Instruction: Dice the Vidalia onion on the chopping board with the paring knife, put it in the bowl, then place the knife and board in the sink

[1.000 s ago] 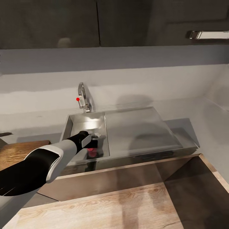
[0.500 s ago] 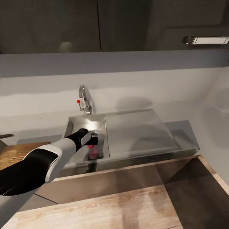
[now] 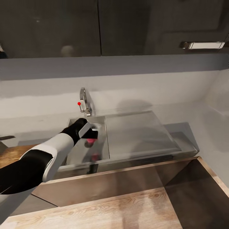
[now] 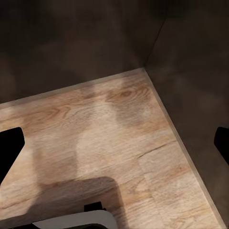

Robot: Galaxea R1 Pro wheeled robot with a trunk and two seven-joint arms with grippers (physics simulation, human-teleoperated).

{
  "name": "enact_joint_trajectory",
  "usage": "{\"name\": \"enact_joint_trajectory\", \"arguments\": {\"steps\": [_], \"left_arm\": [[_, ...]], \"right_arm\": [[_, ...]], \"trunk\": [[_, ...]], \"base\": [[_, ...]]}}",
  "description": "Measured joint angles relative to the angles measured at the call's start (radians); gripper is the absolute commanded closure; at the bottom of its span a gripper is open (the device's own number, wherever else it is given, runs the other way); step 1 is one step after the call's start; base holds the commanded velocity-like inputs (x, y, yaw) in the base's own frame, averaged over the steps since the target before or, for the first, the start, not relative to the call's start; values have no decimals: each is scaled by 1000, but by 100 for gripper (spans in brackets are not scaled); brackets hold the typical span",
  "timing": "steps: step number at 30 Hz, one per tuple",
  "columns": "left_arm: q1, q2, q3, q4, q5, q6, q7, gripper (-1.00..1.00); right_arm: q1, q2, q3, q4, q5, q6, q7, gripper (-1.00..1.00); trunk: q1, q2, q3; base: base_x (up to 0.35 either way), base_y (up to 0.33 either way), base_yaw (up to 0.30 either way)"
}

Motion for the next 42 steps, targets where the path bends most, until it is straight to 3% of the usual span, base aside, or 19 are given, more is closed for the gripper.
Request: {"name": "enact_joint_trajectory", "arguments": {"steps": [5, 14, 33, 42], "left_arm": [[0, 17, 0, -71, 0, 67, 1, 100], [0, 22, 1, -137, 2, 145, 1, 100], [0, 21, 1, -167, 3, 151, 1, 100], [1, 18, -1, -334, 7, 161, 0, 100]], "right_arm": [[0, 0, 0, 0, 0, 0, 0, -100], [0, 0, 0, 0, 0, 0, 0, -100], [0, 0, 0, 1, 0, 2, -2, -100], [0, 0, 0, 0, 0, 2, -3, -100]], "trunk": [[0, 0, 7], [0, 0, 19], [0, 0, 39], [0, 0, 48]], "base": [[0, 0, 0], [-57, 63, 5], [-140, 260, 221], [-4, 240, 246]]}}
